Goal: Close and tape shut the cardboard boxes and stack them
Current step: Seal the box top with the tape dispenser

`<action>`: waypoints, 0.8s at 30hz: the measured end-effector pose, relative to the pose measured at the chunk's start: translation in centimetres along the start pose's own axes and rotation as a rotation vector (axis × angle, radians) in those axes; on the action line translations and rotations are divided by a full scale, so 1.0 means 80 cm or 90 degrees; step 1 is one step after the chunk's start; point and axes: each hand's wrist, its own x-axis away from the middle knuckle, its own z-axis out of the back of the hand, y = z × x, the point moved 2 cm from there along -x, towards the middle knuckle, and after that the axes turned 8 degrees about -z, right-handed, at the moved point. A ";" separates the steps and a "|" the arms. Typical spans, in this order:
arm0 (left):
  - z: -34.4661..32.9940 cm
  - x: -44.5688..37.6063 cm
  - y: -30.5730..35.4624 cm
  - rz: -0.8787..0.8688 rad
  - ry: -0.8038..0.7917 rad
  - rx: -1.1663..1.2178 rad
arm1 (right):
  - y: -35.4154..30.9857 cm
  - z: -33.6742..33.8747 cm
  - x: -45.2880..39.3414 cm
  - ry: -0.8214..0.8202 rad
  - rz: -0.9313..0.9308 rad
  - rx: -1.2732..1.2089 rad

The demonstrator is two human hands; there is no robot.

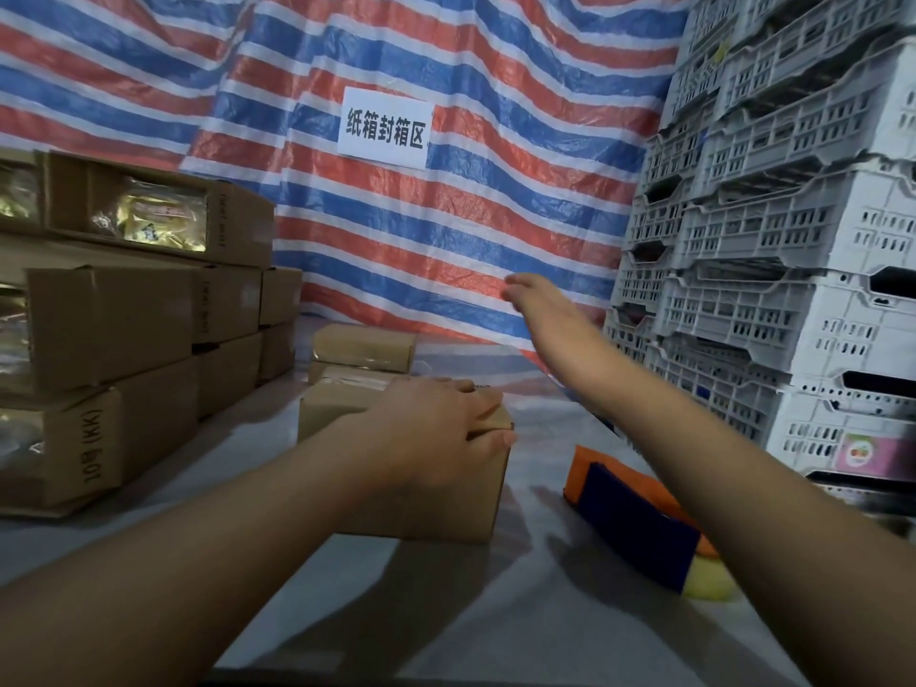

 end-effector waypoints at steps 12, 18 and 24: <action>-0.001 0.006 0.008 0.031 0.085 0.070 | 0.076 -0.084 0.007 -0.074 -0.187 -0.478; 0.029 0.001 -0.001 0.055 0.025 0.164 | 0.098 -0.101 0.026 -0.071 -0.269 -0.589; 0.053 0.054 -0.082 0.137 0.223 0.440 | 0.129 -0.110 0.044 -0.167 -0.485 -0.539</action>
